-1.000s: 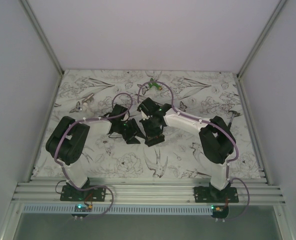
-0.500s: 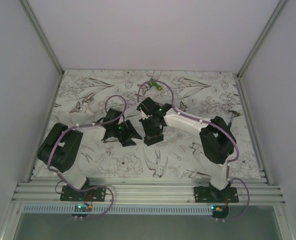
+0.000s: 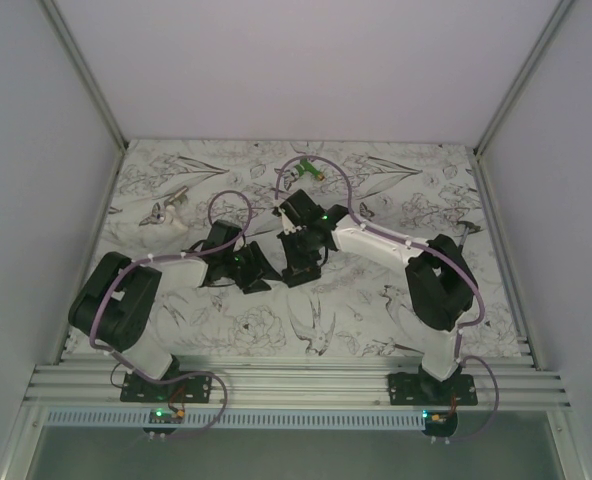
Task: Snap on the fuse box
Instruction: Install the fuse at the fuse box base.
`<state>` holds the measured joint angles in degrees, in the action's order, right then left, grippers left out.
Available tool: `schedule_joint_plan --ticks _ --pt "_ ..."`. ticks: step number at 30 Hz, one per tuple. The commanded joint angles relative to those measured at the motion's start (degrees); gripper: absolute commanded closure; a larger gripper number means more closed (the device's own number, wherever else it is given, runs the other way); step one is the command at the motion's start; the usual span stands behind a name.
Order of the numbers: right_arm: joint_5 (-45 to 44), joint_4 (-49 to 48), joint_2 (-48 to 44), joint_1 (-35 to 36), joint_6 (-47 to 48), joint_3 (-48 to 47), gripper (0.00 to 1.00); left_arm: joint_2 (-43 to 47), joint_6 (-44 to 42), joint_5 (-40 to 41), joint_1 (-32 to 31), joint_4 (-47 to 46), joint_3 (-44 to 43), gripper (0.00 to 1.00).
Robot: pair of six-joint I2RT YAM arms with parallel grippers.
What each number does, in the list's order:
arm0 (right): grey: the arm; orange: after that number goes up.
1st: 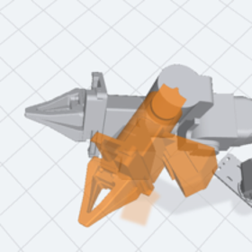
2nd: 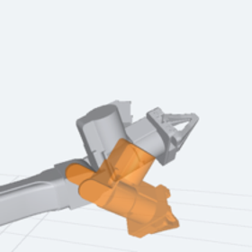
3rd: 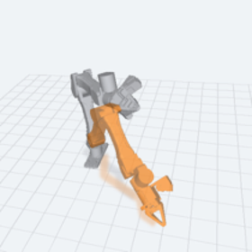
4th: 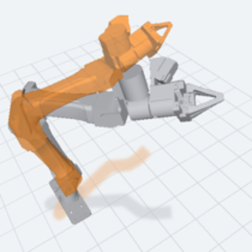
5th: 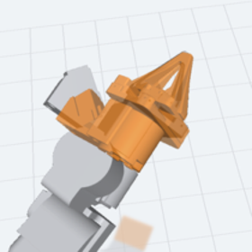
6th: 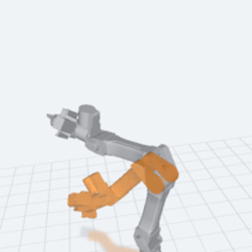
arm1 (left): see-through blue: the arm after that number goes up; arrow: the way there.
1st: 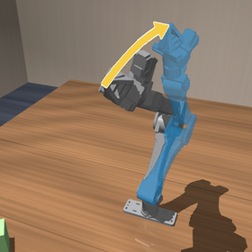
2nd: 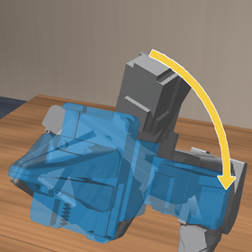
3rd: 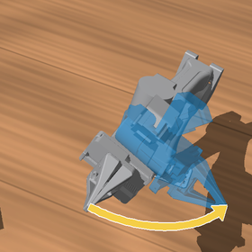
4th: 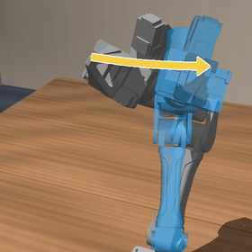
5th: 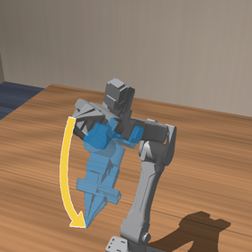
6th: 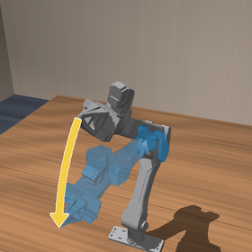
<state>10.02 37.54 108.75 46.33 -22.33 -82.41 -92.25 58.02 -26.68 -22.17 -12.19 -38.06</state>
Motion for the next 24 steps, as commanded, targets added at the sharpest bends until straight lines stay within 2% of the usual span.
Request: schedule_joint_plan --ticks 1,7,19,22,24 --pt "3.4 -2.9 -2.0 -0.2 -1.4 -0.1 1.0 -1.1 -0.2 2.0 -0.4 -1.3 -0.3 0.52" --pt "5.2 -3.7 -1.4 -0.2 -1.5 -0.1 1.0 -2.2 1.5 1.2 -0.4 -1.7 -0.3 0.55" --pt "3.6 -2.8 -1.5 -0.4 -0.8 0.0 1.0 6.2 0.6 0.0 -0.3 -5.1 3.7 0.58" --pt "3.4 -0.7 -0.9 -0.4 -1.0 -1.2 1.0 5.5 1.2 0.1 0.4 -5.1 4.7 0.58" --pt "-0.2 2.5 0.1 0.3 -1.6 -3.0 1.0 4.5 1.7 0.1 1.1 -4.9 5.3 0.59"
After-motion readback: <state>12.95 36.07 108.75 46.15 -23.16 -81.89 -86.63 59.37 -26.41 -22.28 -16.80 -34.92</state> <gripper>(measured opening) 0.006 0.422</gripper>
